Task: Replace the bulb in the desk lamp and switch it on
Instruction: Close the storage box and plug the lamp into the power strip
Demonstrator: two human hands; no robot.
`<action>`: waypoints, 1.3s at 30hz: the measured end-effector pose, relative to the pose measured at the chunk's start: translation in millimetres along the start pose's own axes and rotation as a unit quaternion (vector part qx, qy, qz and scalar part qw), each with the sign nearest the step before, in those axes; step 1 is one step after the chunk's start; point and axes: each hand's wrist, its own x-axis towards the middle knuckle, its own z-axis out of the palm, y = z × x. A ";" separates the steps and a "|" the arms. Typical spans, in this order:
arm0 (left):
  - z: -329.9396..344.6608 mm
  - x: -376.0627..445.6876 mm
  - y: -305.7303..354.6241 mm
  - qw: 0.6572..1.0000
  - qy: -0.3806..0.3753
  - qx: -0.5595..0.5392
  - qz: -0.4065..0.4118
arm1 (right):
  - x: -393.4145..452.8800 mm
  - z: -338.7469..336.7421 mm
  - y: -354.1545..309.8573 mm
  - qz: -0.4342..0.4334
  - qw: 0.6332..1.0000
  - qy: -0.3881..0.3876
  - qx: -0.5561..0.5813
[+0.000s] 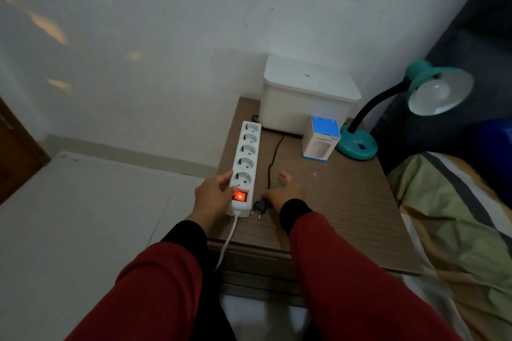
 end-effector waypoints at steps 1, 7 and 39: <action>-0.2 0.3 -0.5 1.000 -0.002 -0.005 -0.002 | 0.2 -1.7 -3.8 0.000 0.999 0.002 0.033; -2.9 1.1 -1.2 1.000 -0.014 -0.008 -0.006 | 1.6 -10.7 -34.1 -0.117 0.989 -0.019 0.084; -7.0 0.4 1.8 0.999 -0.032 -0.004 -0.011 | -3.3 2.9 -37.8 -0.185 0.978 -0.089 -0.020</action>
